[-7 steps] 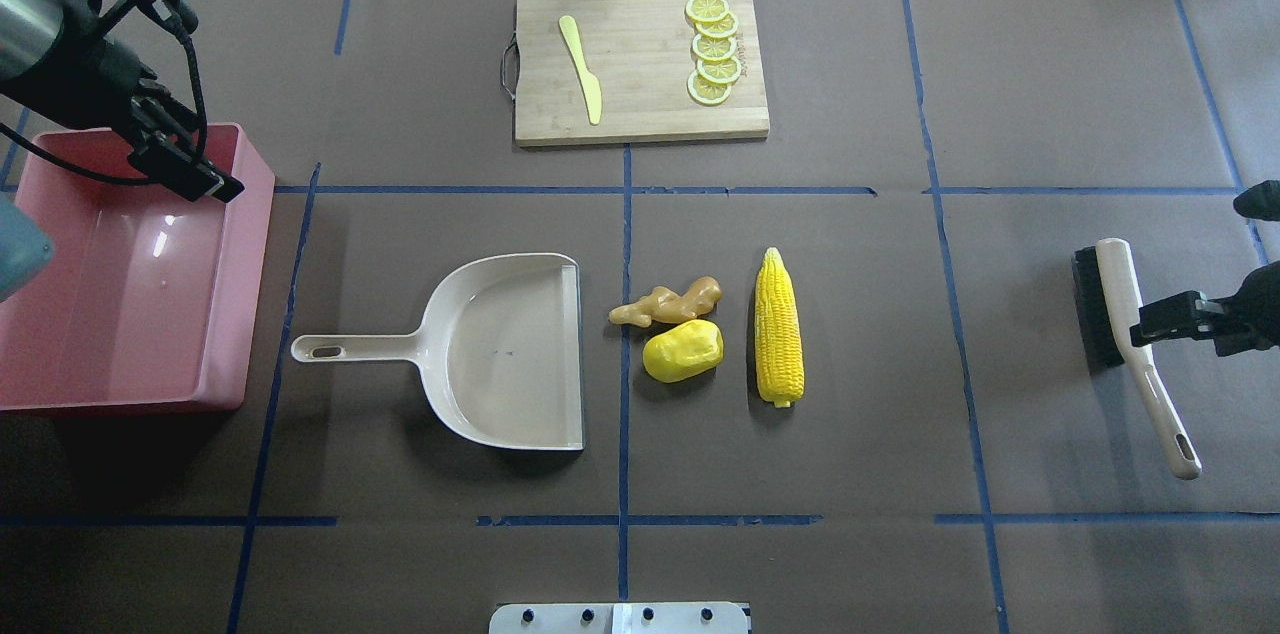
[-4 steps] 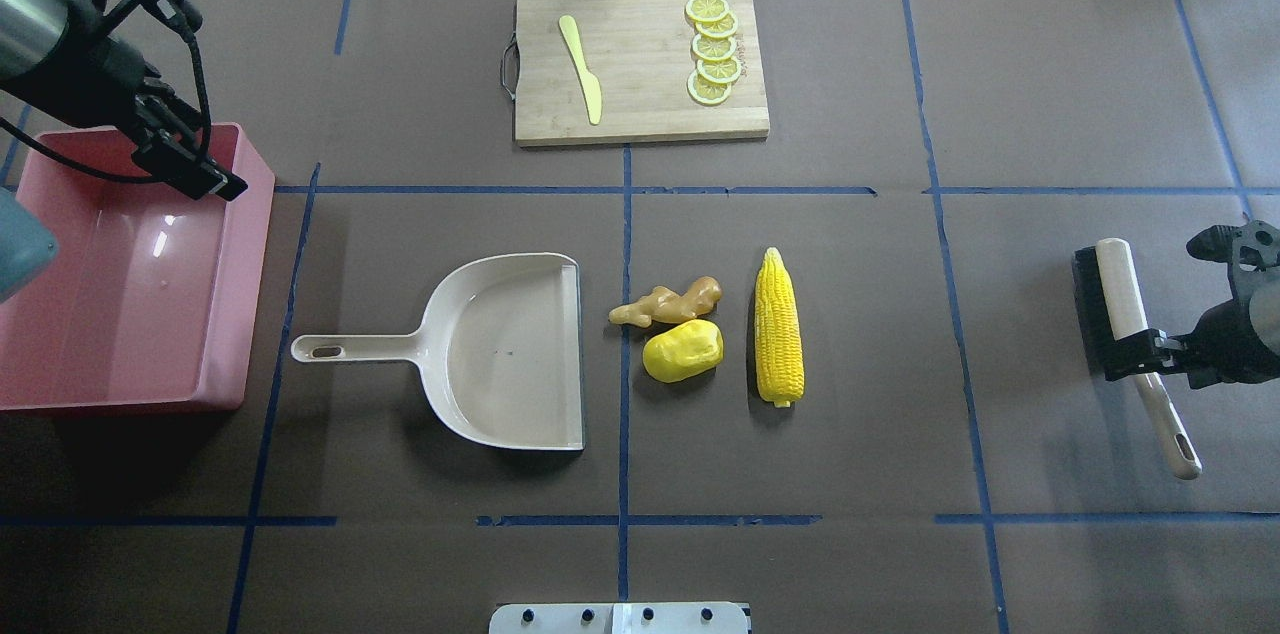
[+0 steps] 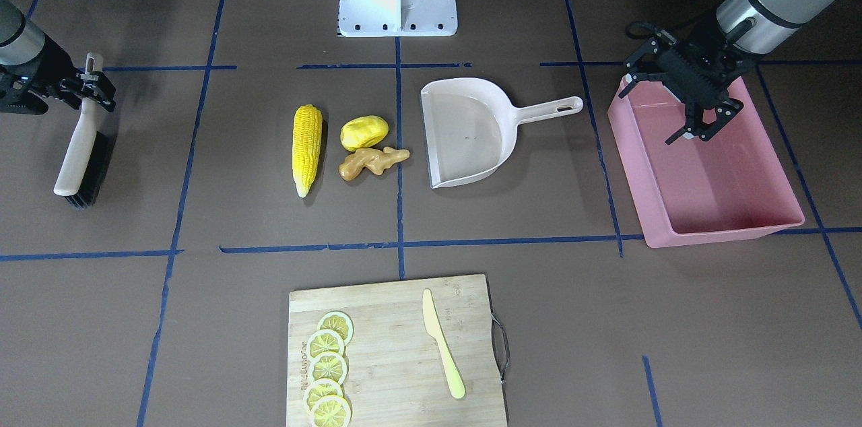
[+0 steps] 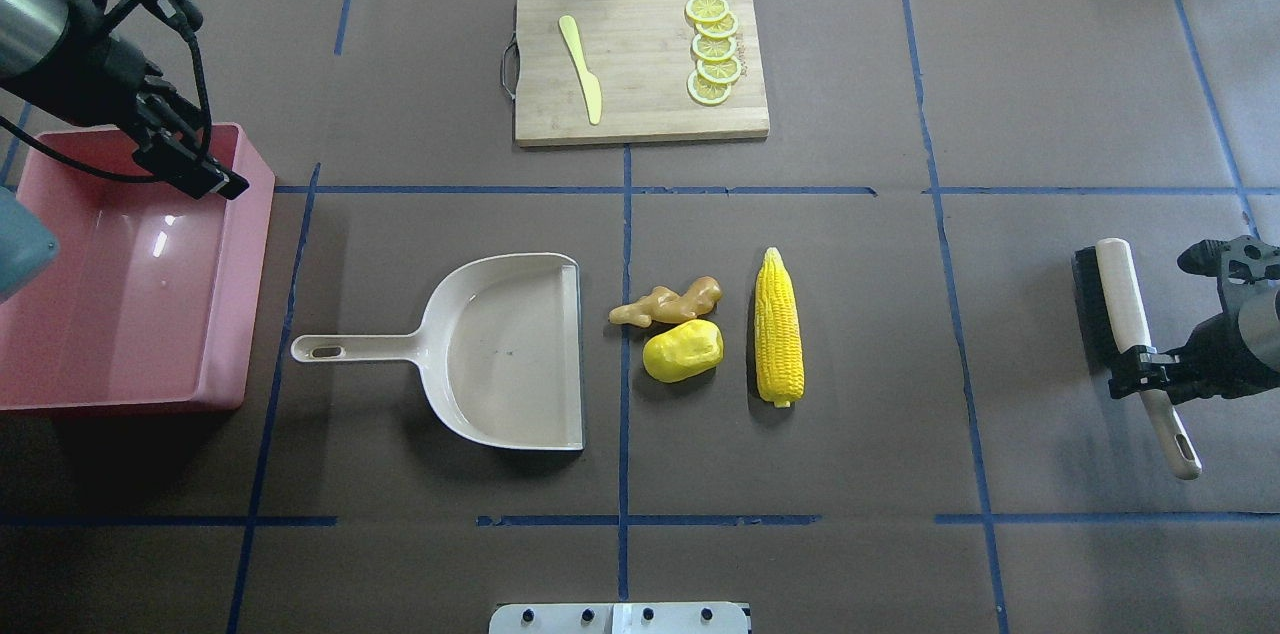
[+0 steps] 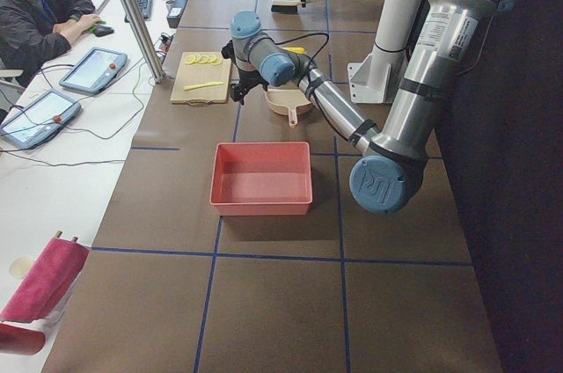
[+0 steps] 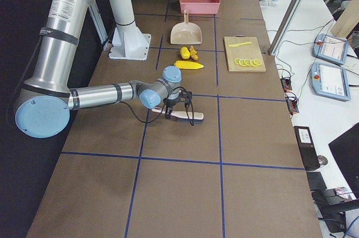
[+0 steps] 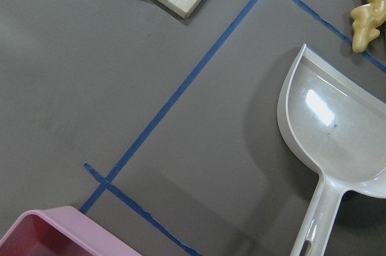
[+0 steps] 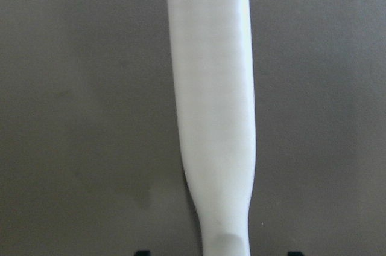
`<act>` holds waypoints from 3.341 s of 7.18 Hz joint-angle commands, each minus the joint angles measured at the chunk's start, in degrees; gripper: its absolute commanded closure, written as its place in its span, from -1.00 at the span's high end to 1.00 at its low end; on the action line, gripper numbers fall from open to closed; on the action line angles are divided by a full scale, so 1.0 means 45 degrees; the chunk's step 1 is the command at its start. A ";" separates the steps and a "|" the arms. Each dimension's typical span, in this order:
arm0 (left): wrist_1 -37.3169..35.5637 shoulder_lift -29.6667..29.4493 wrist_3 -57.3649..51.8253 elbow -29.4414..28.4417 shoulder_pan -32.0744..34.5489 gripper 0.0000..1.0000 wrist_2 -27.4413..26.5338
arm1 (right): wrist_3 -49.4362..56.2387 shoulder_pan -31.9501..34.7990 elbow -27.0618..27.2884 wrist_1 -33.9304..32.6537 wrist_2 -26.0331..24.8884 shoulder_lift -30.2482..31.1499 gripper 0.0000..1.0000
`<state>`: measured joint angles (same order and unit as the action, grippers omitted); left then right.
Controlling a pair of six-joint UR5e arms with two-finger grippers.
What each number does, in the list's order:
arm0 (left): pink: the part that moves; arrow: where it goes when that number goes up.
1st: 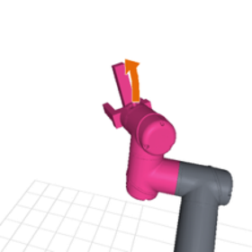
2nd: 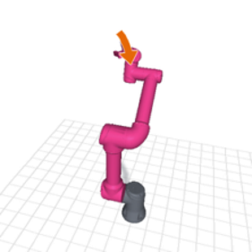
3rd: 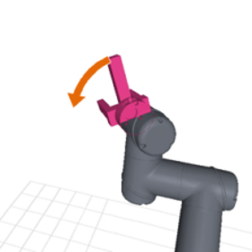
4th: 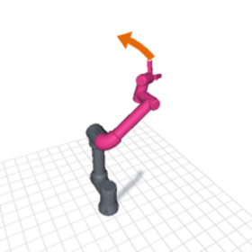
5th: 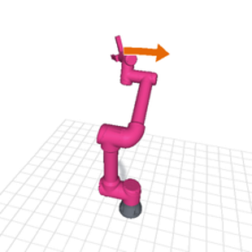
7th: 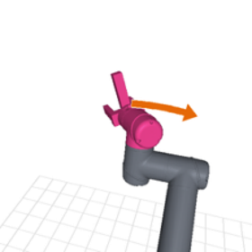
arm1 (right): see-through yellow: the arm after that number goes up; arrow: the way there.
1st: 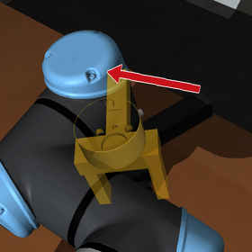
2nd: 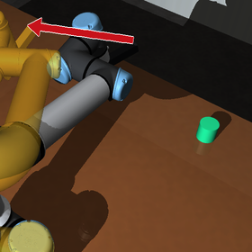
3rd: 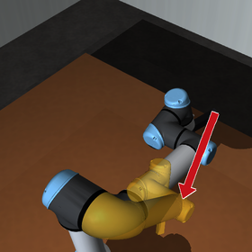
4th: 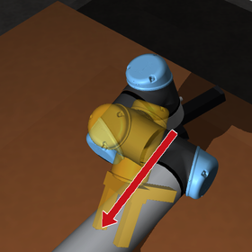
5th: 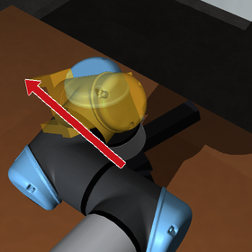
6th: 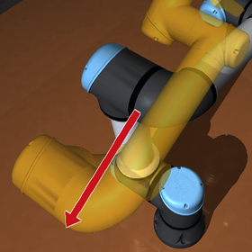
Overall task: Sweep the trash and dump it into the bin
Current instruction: 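Move the left gripper to the beige dustpan while the right approaches the brush, then grasp the dustpan handle with the left gripper while the right grasps the brush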
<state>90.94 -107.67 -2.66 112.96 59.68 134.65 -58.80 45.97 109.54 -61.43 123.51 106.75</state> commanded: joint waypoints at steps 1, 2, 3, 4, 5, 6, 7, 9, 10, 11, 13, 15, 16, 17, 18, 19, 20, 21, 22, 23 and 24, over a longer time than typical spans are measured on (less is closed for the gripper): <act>0.0025 0.0000 -0.0015 -0.0025 0.0000 1.00 0.0000 | 0.0019 -0.0039 -0.0065 -0.0022 0.0383 0.0047 -0.72; 0.0025 -0.0019 -0.0015 -0.0025 -0.0019 1.00 0.0000 | 0.0019 -0.0039 -0.0026 -0.0003 0.0444 0.0202 -0.99; 0.0025 -0.0039 -0.0034 -0.0083 -0.0039 1.00 0.0000 | 0.0000 0.0000 0.0052 -0.0002 0.0503 0.0222 -1.00; 0.0044 -0.0117 -0.0112 -0.0142 -0.0406 1.00 0.0000 | 0.0000 0.0058 0.0149 -0.0022 0.0542 0.0223 -1.00; 0.0102 -0.0117 -0.0190 -0.0104 -0.0700 1.00 -0.0019 | 0.0000 0.0117 0.0305 -0.0041 0.0562 0.0223 -1.00; 0.0103 -0.0040 -0.0577 0.0109 -0.1148 1.00 -0.0039 | 0.0000 0.0388 0.0596 -0.0331 0.0987 0.0184 -1.00; 0.0083 -0.0001 -0.1509 0.0228 -0.1268 1.00 -0.0039 | 0.0000 0.0623 0.1083 -0.0876 0.1166 0.0145 -1.00; 0.0083 0.0097 -0.3034 0.0540 -0.2299 1.00 -0.1122 | 0.0000 0.0839 0.1632 -0.1252 0.1187 -0.0011 -1.00; 0.0064 0.0098 -0.3351 0.0561 -0.3078 1.00 -0.2525 | 0.0000 0.0918 0.1886 -0.1620 0.1206 -0.0186 -1.00; 0.0044 0.0117 -0.3374 0.0561 -0.3801 0.99 -0.3390 | 0.0000 0.0918 0.2256 -0.2126 0.1207 -0.0439 -1.00; 0.0063 0.0388 -0.3393 0.0561 -0.4644 0.99 -0.3768 | 0.0000 0.0977 0.2688 -0.3084 0.1207 -0.1257 -1.00; 0.0044 0.0468 -0.3394 0.0542 -0.5329 0.99 -0.4413 | 0.0000 0.0919 0.2961 -0.4410 0.1207 -0.2117 -1.00; 0.0044 0.0469 -0.3394 0.0425 -0.5719 0.99 -0.4414 | -0.0020 0.0918 0.3098 -0.4726 0.1226 -0.2314 -1.00; 0.0044 0.0469 -0.3394 0.0327 -0.6032 0.99 -0.4724 | 0.0000 0.0899 0.3119 -0.4787 0.1226 -0.2374 -1.00; 0.0025 0.0449 -0.3394 0.0172 -0.6344 0.99 -0.4862 | -0.0020 0.0899 0.3177 -0.4845 0.1226 -0.2530 -1.00; 0.0044 0.0410 -0.3394 0.0054 -0.6444 0.99 -0.4883 | -0.0020 0.0899 0.3216 -0.4923 0.1246 -0.2551 -1.00; 0.0083 0.0410 -0.3413 -0.0218 -0.6464 0.99 -0.5096 | -0.0020 0.0899 0.3217 -0.4963 0.1246 -0.2551 -1.00; 0.0083 0.0313 -0.3394 -0.0472 -0.6639 0.99 -0.5252 | -0.0020 0.0899 0.3236 -0.4963 0.1246 -0.2570 -1.00; 0.0083 0.0312 -0.3413 -0.0668 -0.6776 0.99 -0.5254 | -0.0097 0.0821 0.3236 -0.4983 0.1246 -0.2706 -1.00; 0.0083 0.0312 -0.3413 -0.0805 -0.6777 0.97 -0.5254 | -0.0523 0.0627 0.3217 -0.4983 0.1246 -0.2842 -1.00; 0.0122 0.0274 -0.3413 -0.0980 -0.6777 0.75 -0.5273 | -0.0740 0.0490 0.3217 -0.4983 0.1226 -0.2979 -1.00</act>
<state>91.36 -106.28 -18.01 109.53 29.29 111.03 -60.71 48.98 124.05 -83.83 129.09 94.10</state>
